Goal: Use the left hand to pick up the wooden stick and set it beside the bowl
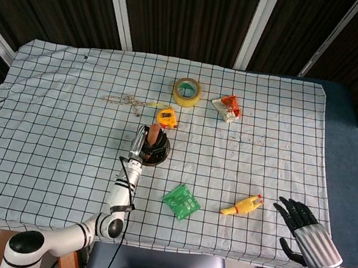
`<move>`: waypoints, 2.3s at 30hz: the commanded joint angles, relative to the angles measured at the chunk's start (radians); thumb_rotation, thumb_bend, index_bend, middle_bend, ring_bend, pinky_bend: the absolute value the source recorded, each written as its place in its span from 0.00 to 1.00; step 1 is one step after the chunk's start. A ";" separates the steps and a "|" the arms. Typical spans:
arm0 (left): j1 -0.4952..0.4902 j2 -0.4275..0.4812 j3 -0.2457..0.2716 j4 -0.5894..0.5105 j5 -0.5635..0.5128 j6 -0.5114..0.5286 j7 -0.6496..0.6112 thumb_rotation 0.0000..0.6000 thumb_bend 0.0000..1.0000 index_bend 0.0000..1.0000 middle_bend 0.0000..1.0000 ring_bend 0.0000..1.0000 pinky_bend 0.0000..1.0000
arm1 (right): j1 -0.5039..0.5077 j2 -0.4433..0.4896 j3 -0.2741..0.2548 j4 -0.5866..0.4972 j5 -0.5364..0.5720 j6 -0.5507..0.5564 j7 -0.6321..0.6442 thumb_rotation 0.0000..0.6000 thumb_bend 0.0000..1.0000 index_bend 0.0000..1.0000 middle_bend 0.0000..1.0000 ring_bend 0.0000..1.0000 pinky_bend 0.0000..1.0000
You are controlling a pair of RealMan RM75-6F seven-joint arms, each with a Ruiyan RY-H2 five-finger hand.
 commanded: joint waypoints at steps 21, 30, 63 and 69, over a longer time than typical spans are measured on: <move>-0.038 0.019 -0.027 0.001 0.014 0.024 -0.038 1.00 0.79 1.00 1.00 0.95 1.00 | -0.001 0.005 0.006 -0.002 0.005 0.002 0.008 1.00 0.39 0.00 0.00 0.00 0.11; -0.062 -0.028 -0.014 0.122 0.013 -0.026 -0.105 1.00 0.79 1.00 1.00 0.95 1.00 | -0.006 0.006 0.009 -0.003 0.014 0.004 0.002 1.00 0.39 0.00 0.00 0.00 0.11; 0.399 0.570 0.397 -0.584 0.255 0.327 0.491 1.00 0.78 1.00 1.00 0.93 1.00 | -0.001 0.001 -0.004 -0.020 -0.042 0.001 -0.019 1.00 0.39 0.00 0.00 0.00 0.11; 0.428 0.517 0.444 -0.478 0.247 0.320 0.633 1.00 0.77 0.99 1.00 0.89 1.00 | 0.005 -0.001 -0.013 -0.026 -0.053 -0.014 -0.023 1.00 0.39 0.00 0.00 0.00 0.11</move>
